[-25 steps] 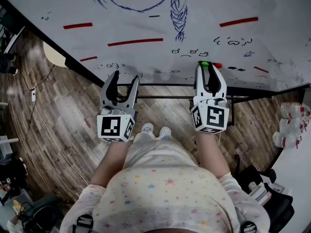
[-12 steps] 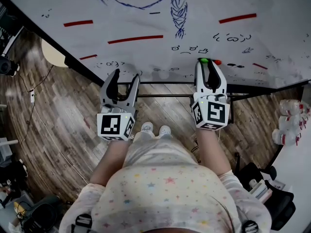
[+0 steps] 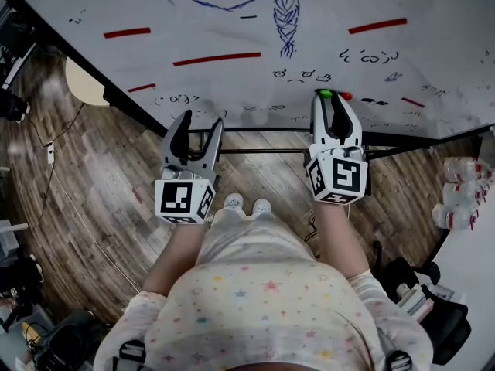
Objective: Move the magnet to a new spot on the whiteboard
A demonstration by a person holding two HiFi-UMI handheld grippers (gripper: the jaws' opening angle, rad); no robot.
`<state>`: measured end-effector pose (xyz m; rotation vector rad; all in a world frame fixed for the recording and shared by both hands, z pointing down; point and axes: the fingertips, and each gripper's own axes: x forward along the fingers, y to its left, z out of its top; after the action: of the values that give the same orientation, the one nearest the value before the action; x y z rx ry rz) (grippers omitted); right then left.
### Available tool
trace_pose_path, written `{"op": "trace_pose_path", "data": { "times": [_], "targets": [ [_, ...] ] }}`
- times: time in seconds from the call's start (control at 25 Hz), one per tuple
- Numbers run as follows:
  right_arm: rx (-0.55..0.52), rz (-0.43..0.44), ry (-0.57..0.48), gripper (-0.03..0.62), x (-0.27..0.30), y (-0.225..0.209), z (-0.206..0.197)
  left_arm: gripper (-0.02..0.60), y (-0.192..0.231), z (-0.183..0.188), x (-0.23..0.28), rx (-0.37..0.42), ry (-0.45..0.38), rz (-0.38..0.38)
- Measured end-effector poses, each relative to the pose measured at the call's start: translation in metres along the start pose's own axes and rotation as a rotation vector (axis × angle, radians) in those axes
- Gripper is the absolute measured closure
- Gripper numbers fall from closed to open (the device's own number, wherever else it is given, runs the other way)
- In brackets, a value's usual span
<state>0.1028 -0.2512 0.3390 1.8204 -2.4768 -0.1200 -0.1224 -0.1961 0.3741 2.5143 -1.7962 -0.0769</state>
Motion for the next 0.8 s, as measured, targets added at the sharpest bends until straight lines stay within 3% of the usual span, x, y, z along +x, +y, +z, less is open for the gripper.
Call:
{"op": "trace_pose_path", "data": {
  "times": [0.8],
  "targets": [
    [0.009,0.001,-0.005,0.479,-0.021,0.003,0.000,0.348,-0.008,0.006,-0.008,0.006,-0.012,-0.014]
  ]
}}
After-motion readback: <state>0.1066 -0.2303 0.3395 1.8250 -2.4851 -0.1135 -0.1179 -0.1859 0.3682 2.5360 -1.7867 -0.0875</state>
